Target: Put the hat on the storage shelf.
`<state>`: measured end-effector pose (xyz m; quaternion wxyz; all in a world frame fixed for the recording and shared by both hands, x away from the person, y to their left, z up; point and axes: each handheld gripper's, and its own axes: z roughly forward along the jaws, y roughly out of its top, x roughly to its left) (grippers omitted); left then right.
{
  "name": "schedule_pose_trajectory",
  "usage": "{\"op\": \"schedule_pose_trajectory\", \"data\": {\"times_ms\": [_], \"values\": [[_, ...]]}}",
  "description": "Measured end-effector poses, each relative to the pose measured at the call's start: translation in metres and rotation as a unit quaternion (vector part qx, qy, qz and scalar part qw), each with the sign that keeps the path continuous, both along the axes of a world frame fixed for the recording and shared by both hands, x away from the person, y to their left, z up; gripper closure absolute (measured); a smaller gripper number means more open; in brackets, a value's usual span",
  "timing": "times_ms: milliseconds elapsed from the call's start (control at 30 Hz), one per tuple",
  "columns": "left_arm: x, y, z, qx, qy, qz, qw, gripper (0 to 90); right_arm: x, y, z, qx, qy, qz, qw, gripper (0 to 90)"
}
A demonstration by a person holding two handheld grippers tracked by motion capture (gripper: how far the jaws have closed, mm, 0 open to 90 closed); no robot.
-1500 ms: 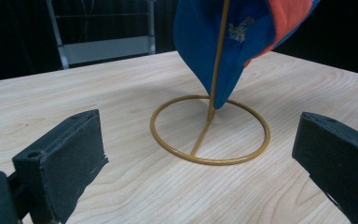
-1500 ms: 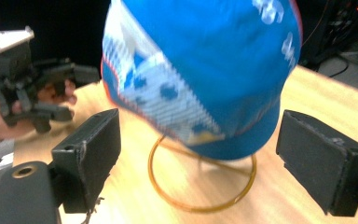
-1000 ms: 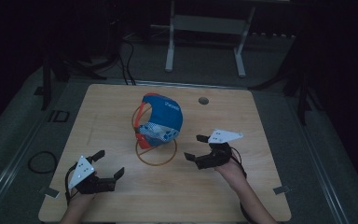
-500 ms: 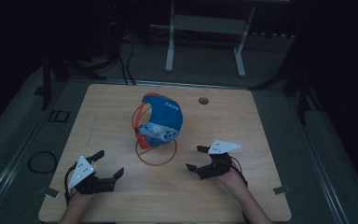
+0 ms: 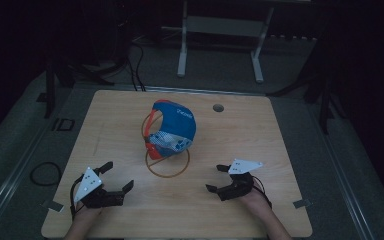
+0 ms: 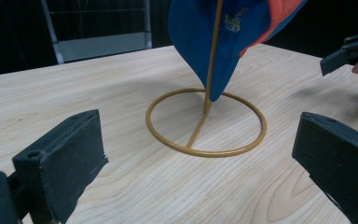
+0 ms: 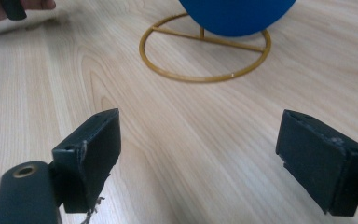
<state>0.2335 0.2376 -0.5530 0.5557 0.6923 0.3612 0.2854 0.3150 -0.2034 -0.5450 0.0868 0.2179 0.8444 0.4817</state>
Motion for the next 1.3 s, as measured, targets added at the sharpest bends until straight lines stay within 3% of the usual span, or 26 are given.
{"op": "schedule_pose_trajectory", "data": {"times_ms": [433, 633, 933, 1167, 1300], "values": [[0.001, 0.000, -0.001, 0.001, 0.002, -0.002, 1.0000, 2.4, -0.009, -0.022, -0.013, -0.030, -0.006, -0.005, 0.9995, 13.8], [0.000, 0.000, -0.001, -0.002, 0.002, -0.001, 1.0000, 2.4, -0.012, -0.035, -0.014, -0.021, 0.000, -0.015, 0.9997, 13.8], [-0.001, 0.002, -0.001, 0.002, 0.002, -0.002, 1.0000, 2.4, -0.011, -0.057, -0.016, -0.028, -0.002, -0.014, 0.9995, 13.8], [-0.002, 0.000, -0.003, 0.004, 0.004, -0.003, 1.0000, 2.4, -0.005, -0.068, -0.017, -0.001, 0.000, -0.044, 0.9990, 13.8], [-0.003, 0.000, -0.004, 0.006, 0.005, -0.003, 1.0000, 2.4, -0.005, -0.068, -0.017, -0.004, -0.003, -0.045, 0.9990, 13.8]]}}
